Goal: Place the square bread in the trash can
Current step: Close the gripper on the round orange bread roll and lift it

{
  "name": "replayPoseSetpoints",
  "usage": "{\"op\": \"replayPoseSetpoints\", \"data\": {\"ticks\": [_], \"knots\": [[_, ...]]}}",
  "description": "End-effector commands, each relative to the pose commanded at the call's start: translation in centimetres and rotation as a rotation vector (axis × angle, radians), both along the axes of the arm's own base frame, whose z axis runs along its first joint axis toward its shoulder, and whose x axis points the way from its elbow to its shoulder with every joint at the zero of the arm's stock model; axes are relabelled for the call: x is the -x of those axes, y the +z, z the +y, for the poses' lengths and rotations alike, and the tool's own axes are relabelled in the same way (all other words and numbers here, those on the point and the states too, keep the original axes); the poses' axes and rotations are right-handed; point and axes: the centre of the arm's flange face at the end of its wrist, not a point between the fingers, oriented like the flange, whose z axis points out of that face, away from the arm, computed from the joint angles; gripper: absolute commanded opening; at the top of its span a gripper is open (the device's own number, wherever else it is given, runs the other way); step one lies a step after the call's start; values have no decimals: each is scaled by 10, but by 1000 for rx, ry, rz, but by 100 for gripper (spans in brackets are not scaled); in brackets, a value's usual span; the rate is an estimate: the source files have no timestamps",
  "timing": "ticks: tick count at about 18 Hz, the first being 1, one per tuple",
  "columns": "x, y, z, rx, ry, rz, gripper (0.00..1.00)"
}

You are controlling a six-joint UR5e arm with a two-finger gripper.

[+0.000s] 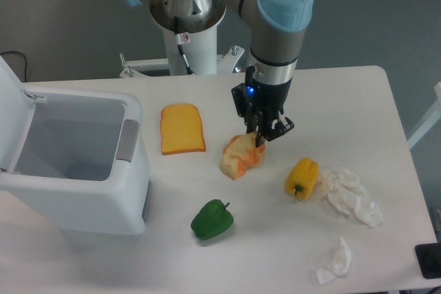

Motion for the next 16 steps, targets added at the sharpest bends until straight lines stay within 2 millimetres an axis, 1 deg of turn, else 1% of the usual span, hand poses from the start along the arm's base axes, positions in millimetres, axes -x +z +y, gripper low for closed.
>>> {"op": "replayPoseSetpoints", "data": {"ticks": [3,8,14,16], "knots": [[0,1,1,-12,5,-9,31],[9,10,-4,-46,27,-22,31],[12,27,0,-108,100,-48,31],[12,39,4,-142,135,-58,31]]}}
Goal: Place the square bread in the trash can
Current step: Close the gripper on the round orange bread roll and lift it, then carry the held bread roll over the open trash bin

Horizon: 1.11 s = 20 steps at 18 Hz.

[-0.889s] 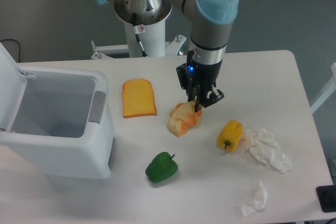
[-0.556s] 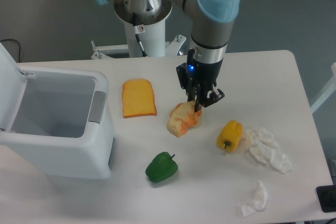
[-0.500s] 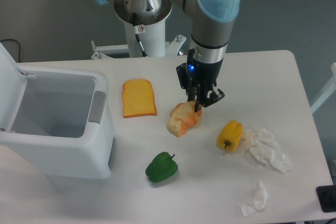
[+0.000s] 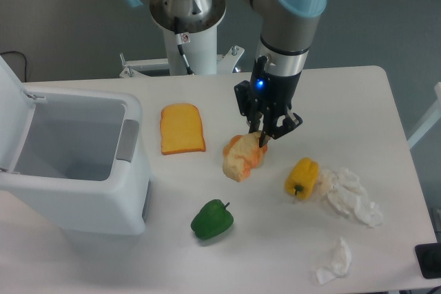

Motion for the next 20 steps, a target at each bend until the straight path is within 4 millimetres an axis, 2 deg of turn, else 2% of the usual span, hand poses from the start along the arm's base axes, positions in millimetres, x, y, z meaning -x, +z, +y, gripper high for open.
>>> {"op": "replayPoseSetpoints", "data": {"ticks": [3,6,9,12,14,20], "knots": [[1,26,6,-78,101,-41,31],[-8,51,0,-142,194,-75,31],[-28,77,-1,-222,251,-131,32],[-57,104,-4,-295,274,-179,32],[-78,112,4,-316,280,-218,32],[-152,111,46,-290,207,-283,32]]}}
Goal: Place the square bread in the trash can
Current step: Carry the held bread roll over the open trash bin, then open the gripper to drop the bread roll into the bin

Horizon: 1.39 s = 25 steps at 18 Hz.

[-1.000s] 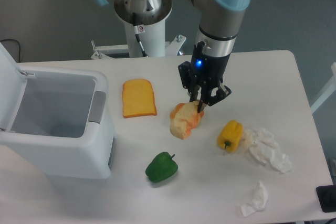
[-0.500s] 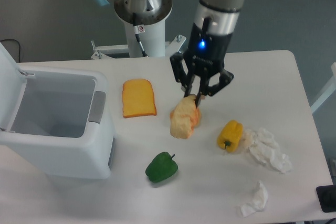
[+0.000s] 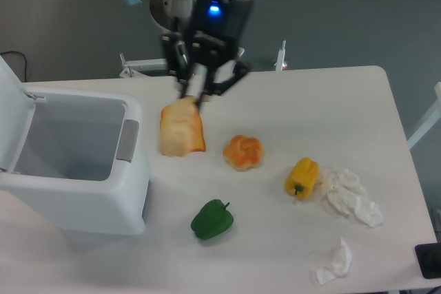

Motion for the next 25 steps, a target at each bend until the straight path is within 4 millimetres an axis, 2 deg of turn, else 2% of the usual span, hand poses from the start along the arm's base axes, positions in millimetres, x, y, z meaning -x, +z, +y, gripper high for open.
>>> {"op": "replayPoseSetpoints", "data": {"ticks": [4,10,13,18,20,25], "knots": [[-33,-7,15,13,-48,-23,32],[-73,-22,16,35,-102,-43,33],[-78,-27,14,40,-108,-48,34],[-83,-31,19,46,-127,-46,42],[-83,-32,21,44,-132,-42,55],[-83,-30,21,31,-131,-30,61]]}}
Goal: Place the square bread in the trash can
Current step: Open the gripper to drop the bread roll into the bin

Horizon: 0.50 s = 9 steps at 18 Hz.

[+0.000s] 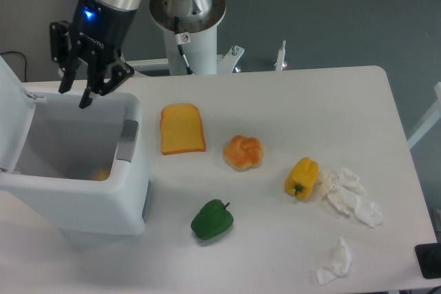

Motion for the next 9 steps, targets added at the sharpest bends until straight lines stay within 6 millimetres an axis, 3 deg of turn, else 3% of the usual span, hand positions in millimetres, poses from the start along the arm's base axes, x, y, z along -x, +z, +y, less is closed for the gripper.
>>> {"op": "replayPoseSetpoints", "data": {"ticks": [1,3,4,7,9], "knots": [[0,-1,1,1,-2,-1,62],[1,2,1,-6,-1,10,76],[1,2,1,-11,-1,16,78],[10,5,-2,-8,23,60,100],[19,4,-7,28,54,108,100]]}}
